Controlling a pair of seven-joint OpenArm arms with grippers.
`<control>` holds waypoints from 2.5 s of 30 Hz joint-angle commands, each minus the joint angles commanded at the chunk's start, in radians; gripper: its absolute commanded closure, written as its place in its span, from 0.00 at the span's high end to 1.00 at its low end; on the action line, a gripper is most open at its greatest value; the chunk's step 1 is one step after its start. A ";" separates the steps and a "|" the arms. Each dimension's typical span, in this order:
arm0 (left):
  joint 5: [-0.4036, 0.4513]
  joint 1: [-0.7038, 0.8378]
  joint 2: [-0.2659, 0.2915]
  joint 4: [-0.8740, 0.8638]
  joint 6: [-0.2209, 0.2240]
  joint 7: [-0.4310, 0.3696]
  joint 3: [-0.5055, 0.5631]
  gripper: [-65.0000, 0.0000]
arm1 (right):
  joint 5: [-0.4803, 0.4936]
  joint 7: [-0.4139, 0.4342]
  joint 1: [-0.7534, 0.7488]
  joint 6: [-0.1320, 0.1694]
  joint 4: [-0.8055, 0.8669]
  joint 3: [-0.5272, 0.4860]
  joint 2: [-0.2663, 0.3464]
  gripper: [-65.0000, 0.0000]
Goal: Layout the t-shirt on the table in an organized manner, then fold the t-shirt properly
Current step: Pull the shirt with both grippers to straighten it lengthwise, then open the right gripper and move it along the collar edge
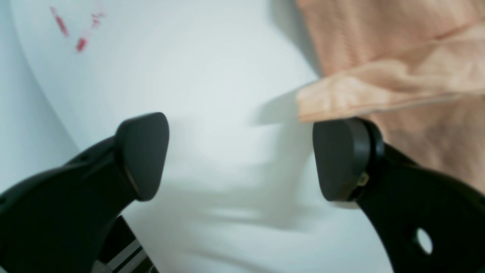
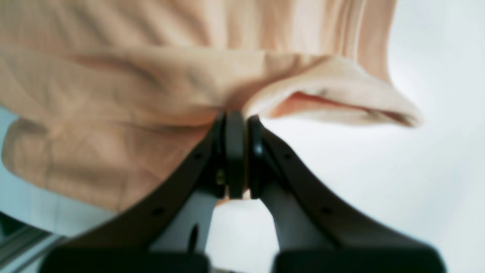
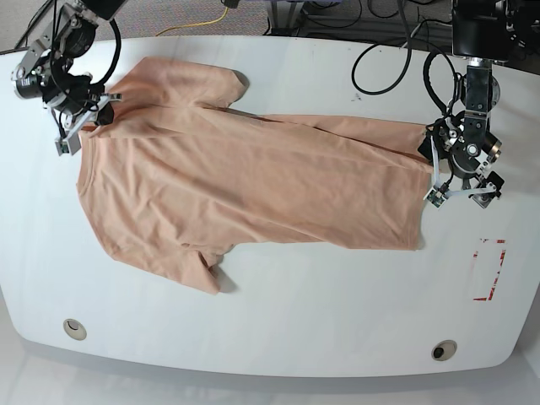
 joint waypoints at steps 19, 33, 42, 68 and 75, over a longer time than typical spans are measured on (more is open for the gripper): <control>0.000 0.023 -0.014 0.005 0.000 -0.002 -0.003 0.88 | -0.002 0.074 0.121 0.000 -0.184 -0.035 0.114 0.00; 0.000 0.028 -0.014 0.006 0.000 -0.002 -0.003 0.88 | -0.002 0.169 0.117 0.000 -0.322 -0.107 0.133 0.08; 0.000 0.028 -0.014 0.008 0.000 -0.002 -0.003 0.88 | 0.006 0.163 0.068 0.000 -0.229 -0.064 0.133 0.83; 0.000 0.028 -0.014 0.008 0.000 -0.002 0.000 0.88 | 0.367 0.098 -0.192 0.000 -0.048 0.069 0.005 1.00; 0.000 0.029 -0.014 0.006 -0.002 -0.002 0.000 0.88 | 0.293 0.155 -0.196 0.000 -0.051 -0.003 -0.002 1.00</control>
